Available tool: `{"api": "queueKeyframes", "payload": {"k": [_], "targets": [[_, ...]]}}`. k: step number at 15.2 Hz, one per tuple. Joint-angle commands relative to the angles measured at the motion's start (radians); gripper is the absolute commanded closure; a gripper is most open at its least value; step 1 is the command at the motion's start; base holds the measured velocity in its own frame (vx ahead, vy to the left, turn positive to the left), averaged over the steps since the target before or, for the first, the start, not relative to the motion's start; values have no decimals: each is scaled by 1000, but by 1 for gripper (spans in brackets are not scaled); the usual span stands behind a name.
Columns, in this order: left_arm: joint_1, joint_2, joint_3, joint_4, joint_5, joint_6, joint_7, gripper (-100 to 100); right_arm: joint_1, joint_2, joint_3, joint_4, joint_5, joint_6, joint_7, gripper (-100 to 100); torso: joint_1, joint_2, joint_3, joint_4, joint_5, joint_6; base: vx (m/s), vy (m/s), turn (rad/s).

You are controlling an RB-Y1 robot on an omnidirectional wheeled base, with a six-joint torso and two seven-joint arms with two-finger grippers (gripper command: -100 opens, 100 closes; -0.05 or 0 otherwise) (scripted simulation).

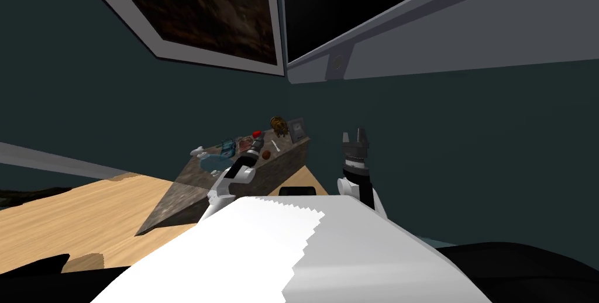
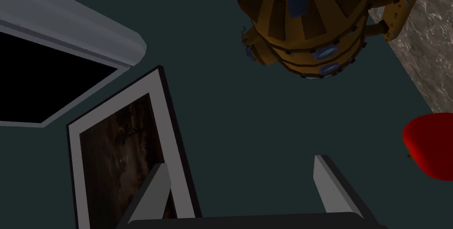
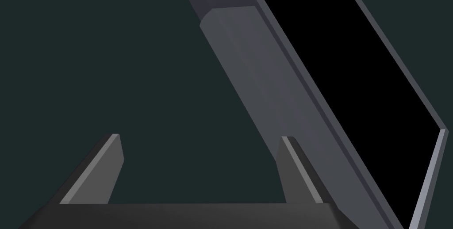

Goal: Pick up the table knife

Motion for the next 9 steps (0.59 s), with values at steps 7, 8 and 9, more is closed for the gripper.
{"api": "queueKeyframes", "payload": {"k": [7, 8, 9], "targets": [[-62, 53, 9, 76, 37, 170, -44, -100, 0, 0, 0, 0, 0, 0, 0, 0, 0, 0, 0, 0, 0, 0, 16, -15, -70], [-94, 77, 14, 112, 56, 199, -65, -100, 0, 0, 0, 0, 0, 0, 0, 0, 0, 0, 0, 0, 0, 0, 18, -19, -107], [-94, 77, 14, 112, 56, 224, -65, -100, 0, 0, 0, 0, 0, 0, 0, 0, 0, 0, 0, 0, 0, 1, 24, -20, -116]]}}
